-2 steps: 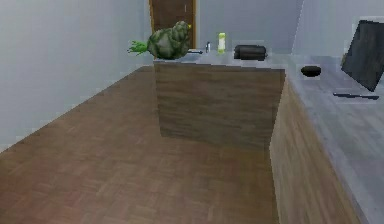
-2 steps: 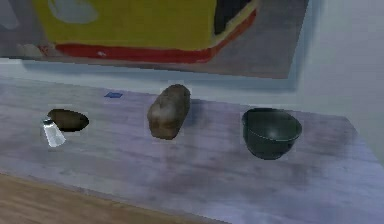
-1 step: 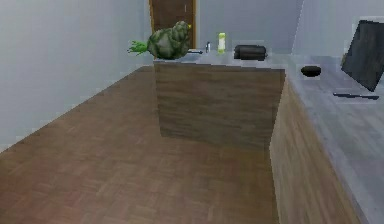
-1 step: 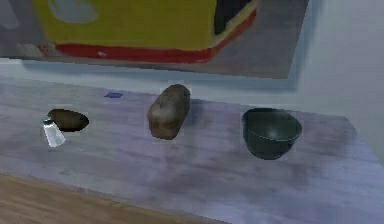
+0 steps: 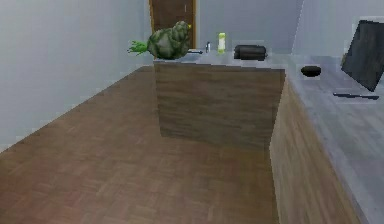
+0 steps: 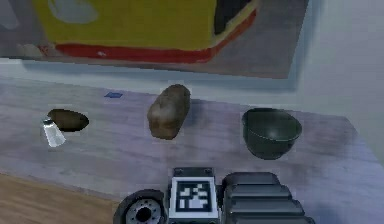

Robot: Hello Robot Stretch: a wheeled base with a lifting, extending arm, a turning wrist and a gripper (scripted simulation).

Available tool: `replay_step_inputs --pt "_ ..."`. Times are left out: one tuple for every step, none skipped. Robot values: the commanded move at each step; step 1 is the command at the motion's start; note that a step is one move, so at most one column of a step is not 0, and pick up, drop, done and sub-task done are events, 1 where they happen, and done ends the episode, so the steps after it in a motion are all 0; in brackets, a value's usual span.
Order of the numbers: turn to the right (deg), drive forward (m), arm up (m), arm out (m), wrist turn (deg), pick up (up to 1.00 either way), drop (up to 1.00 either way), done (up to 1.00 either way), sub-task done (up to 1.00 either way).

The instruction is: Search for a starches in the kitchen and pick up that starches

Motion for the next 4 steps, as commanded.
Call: replay_step_inputs --pt "0.0 0.0 0.0 0.3 0.0 0.0 0.0 0.0 0.0" --pt "0.0 0.0 0.0 0.0 45.0 0.0 0.0 0.0 0.0" --pt "0.0 0.0 0.0 0.0 45.0 0.0 0.0 0.0 0.0" --pt "0.0 0.0 0.0 0.0 45.0 0.0 0.0 0.0 0.0"
